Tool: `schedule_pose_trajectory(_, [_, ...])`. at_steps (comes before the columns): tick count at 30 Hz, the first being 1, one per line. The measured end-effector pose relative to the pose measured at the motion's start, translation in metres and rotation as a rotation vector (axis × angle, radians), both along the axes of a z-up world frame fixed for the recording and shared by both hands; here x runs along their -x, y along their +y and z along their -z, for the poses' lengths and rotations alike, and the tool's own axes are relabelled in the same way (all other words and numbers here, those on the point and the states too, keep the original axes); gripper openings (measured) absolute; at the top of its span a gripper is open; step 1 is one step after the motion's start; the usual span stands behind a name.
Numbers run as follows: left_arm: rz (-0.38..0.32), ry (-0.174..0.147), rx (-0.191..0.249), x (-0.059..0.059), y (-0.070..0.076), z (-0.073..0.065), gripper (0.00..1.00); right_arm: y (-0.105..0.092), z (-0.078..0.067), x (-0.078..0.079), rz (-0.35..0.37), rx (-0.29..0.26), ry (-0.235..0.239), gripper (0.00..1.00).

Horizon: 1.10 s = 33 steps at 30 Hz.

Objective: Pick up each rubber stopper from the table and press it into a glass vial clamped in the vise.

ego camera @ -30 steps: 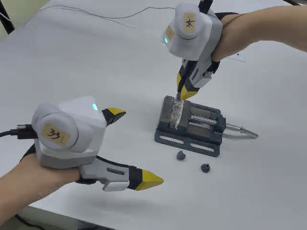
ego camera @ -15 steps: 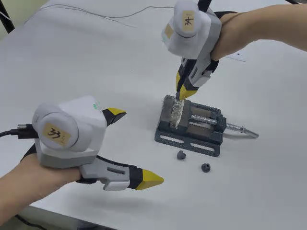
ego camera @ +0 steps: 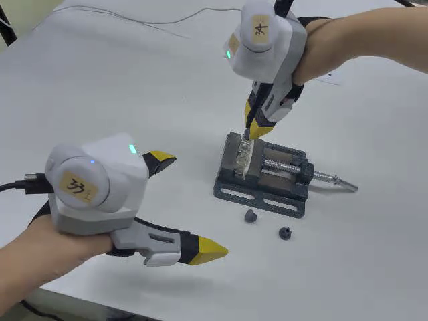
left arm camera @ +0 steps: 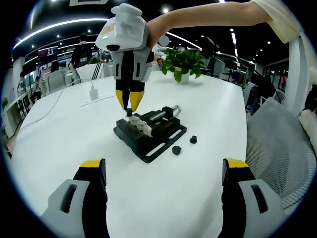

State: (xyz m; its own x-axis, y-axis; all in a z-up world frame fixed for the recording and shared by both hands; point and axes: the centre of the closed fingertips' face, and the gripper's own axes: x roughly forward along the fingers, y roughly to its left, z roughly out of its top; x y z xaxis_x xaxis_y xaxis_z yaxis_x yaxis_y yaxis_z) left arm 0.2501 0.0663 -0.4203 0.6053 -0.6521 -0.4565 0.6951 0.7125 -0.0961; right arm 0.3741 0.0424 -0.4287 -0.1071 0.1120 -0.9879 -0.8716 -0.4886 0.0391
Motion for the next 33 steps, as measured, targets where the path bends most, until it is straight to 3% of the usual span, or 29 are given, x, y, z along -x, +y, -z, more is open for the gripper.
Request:
schedule_pose_trajectory(11, [0.002, 0.003, 0.004, 0.0004, -0.0012, 0.0005, 0.97, -0.0006, 0.0022, -0.0045, 0.157, -0.017, 0.012, 0.05])
schedule_pose_trajectory(18, [0.003, 0.001, 0.009, -0.0011, -0.0019, -0.0007, 0.97, 0.0010, 0.0019, -0.0030, 0.176, 0.004, 0.025, 0.04])
schedule_pose_trajectory(27, [-0.001, 0.006, 0.011, -0.0009, -0.0013, 0.0007, 0.97, 0.0036, 0.0051, -0.0067, 0.241, 0.071, 0.043, 0.04])
schedule_pose_trajectory(33, [0.001, 0.006, 0.012, -0.0012, -0.0025, 0.0008, 0.97, 0.0017, 0.0048, -0.0027, 0.256, 0.077, 0.054, 0.04])
